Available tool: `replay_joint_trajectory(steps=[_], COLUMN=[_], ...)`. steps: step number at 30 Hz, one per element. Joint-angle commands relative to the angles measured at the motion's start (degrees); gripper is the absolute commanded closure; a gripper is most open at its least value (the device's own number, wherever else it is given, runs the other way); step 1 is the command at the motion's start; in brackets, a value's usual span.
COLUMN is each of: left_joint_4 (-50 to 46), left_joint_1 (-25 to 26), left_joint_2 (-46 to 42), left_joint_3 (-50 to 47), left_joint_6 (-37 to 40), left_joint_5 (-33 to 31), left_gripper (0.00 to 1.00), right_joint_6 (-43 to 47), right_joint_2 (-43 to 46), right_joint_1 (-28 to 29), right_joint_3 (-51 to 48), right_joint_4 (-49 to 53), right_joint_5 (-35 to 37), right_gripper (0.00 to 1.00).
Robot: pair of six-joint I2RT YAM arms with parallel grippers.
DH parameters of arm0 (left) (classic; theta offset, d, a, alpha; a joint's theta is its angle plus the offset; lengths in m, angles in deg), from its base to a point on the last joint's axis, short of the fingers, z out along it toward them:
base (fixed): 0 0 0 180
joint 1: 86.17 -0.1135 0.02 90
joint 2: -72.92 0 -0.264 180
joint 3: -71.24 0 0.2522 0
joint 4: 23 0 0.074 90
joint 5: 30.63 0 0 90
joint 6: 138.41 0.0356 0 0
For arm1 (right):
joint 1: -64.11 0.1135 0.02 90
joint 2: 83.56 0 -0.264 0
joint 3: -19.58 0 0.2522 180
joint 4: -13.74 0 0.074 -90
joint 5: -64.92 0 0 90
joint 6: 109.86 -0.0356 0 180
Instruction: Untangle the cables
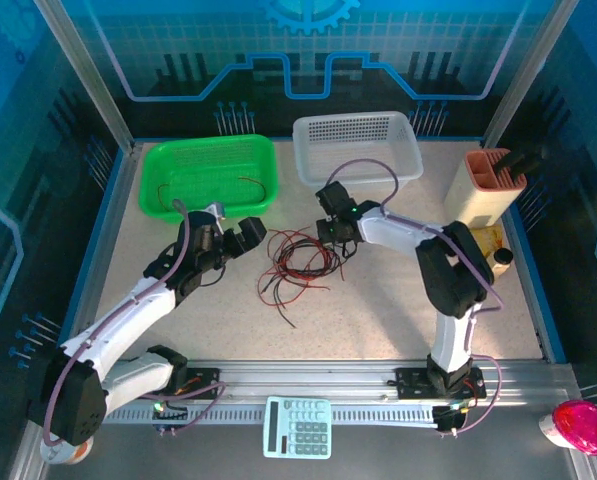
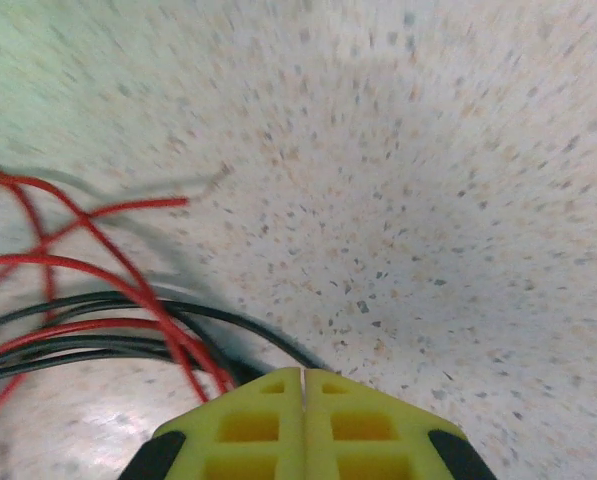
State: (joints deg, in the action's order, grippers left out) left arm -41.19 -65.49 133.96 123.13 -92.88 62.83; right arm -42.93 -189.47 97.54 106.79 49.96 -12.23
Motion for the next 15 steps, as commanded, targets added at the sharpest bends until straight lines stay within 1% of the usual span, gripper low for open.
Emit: replay_joint_trajectory(steps=[1,6,9,15], left_joint_4=[0.48,3.11,3.57,11.21], left_joint_1=[0.32,0.47,1.23,3.52], left_joint_2=[1.17,4.17,5.48,6.11], left_joint_3=[2.30,2.71,3.69,3.91], left_joint_6=[2.98,6.10,8.89,14.56], left_joint_5=[2.43,7.12,8.06,13.03], left_gripper=[0.01,0.01,0.01,0.01], right_joint_6=[0.32,0.08,-0.39,-1.64], right_joint_2=[6.37,12.70,15.96,21.51], right_joint_1=[0.85,2.35,2.96,4.14], right_joint_3=[-0.24,1.69,4.07,8.95], right_joint_4=[0.29,1.06,1.82,2.33], right_joint_5=[-0.77,-2.53,-4.50,-7.52], right_gripper=[1.00,1.00,1.00,1.00])
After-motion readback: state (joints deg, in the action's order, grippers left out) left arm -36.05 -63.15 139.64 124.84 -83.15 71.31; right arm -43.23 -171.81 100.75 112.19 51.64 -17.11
